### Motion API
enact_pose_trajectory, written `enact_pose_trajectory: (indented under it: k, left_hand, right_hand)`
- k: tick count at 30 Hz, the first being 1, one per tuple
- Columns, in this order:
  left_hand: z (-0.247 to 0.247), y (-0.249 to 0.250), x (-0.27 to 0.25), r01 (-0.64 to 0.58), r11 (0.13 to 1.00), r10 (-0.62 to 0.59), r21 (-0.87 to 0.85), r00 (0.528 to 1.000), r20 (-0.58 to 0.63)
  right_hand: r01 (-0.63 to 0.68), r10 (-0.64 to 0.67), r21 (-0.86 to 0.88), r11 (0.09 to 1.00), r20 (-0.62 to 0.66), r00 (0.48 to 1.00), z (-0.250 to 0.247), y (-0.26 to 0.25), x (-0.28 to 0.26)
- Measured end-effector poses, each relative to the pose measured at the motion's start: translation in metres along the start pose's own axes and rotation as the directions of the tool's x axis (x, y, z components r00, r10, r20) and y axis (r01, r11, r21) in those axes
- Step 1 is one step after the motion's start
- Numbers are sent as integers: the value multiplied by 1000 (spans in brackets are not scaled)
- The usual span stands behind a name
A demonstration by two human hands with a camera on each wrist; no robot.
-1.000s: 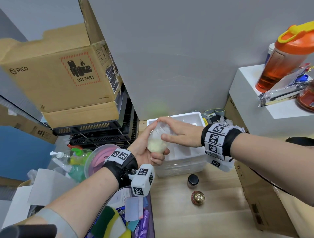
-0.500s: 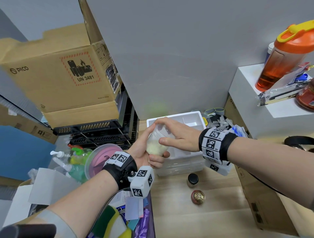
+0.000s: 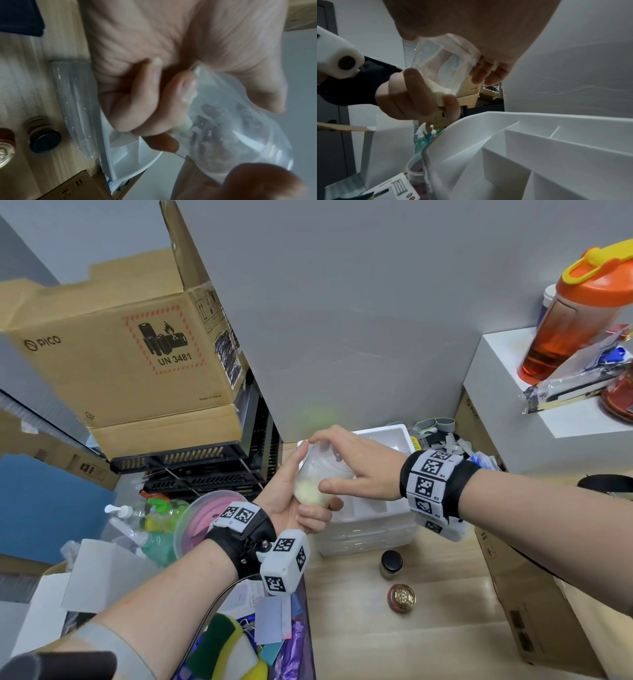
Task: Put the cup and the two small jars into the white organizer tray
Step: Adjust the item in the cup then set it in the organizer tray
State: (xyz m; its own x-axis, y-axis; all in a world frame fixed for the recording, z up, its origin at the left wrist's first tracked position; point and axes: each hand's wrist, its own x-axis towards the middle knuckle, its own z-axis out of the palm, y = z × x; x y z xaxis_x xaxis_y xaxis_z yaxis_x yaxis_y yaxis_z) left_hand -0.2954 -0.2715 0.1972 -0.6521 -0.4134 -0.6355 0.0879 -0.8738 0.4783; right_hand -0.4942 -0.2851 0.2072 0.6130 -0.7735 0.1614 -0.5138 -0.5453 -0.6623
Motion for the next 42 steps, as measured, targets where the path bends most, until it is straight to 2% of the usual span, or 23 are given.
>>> enact_pose_trajectory:
  k: [9, 13, 15, 18, 20, 22, 24, 25, 29, 35, 39, 42]
  left_hand:
    - [16, 6, 4, -43, 999, 43, -22, 999, -9]
    - [16, -5, 5, -38, 997, 38, -68, 999, 4]
    - [13, -2, 0, -47, 998, 46, -29, 999, -16]
    - [7, 14, -9, -19, 985, 42, 174, 991, -130]
    - [4, 22, -14, 14, 937, 86, 349, 959, -269]
    - [-4, 22, -16, 47, 882, 191, 469, 874, -447]
    - [-11, 19, -17, 58, 837, 290, 544, 796, -532]
    - [-12, 17, -16, 76, 812, 315, 578, 777, -545]
    - [-15, 12, -11, 140, 760, 333, 634, 754, -566]
    - [-14, 2, 0, 148, 698, 369, 701, 764, -529]
    - [-17, -6, 6, 181, 571, 426, 801, 768, -478]
    - [-18, -9, 5, 187, 565, 438, 803, 757, -485]
  right_hand:
    - [-100, 100, -10, 995, -20, 995, -6, 5, 6]
    - [-107, 108, -15, 994, 35, 994, -3, 7, 5]
    - [-101, 101, -4, 995, 54, 993, -7, 5, 12]
    - [-87, 88, -36, 996, 17, 996, -16, 0, 22]
    - [-107, 108, -139, 985, 2, 994, -19, -2, 24]
    - [-107, 117, -278, 955, 21, 993, -15, -3, 23]
    - [-75, 109, -409, 910, 59, 992, -5, -1, 23]
    - [-62, 109, -460, 886, 76, 991, 1, 0, 23]
    - [-28, 123, -577, 816, 127, 984, 25, 6, 23]
    - [-53, 193, -592, 804, 176, 965, 43, 18, 20]
    - [-80, 208, -544, 835, 177, 962, 56, 21, 17]
    - [-99, 180, -485, 869, 125, 976, 54, 17, 9]
